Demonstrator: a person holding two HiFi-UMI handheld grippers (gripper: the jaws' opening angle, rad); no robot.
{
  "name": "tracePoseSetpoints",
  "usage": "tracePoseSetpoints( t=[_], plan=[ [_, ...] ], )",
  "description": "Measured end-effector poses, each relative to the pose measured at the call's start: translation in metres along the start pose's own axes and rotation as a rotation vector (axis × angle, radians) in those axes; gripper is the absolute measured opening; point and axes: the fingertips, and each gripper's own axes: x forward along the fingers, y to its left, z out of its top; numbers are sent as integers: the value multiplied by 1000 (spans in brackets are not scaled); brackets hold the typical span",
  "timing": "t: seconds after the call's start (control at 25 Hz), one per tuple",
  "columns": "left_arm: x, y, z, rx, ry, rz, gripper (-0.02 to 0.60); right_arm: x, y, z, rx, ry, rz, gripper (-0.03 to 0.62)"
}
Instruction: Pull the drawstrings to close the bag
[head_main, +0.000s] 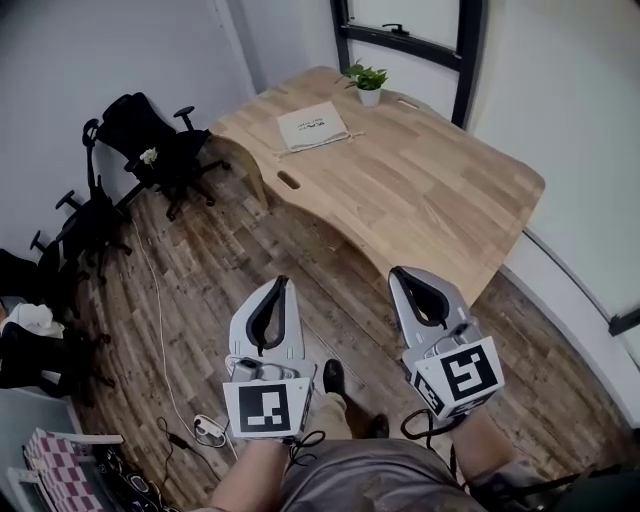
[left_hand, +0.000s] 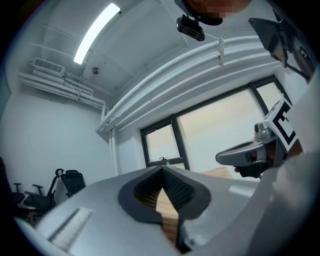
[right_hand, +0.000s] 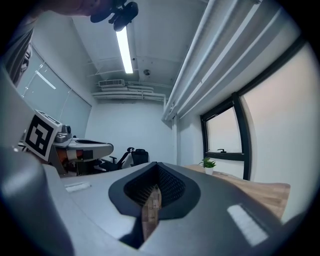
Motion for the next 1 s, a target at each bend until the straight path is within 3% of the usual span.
tracePoseSetpoints(
  t=[0.24,0.56,1.0],
  plan=[
    [59,44,-23,-30,-9,-31,0,76,-1,-5,-28,18,11,29],
    [125,117,-20,-31,-66,-59,0,168,-8,17,-41,12,-34,31],
    [178,169,-47,-35,-55,-92,0,239,-17,26,-67,-1,-64,29]
  ],
)
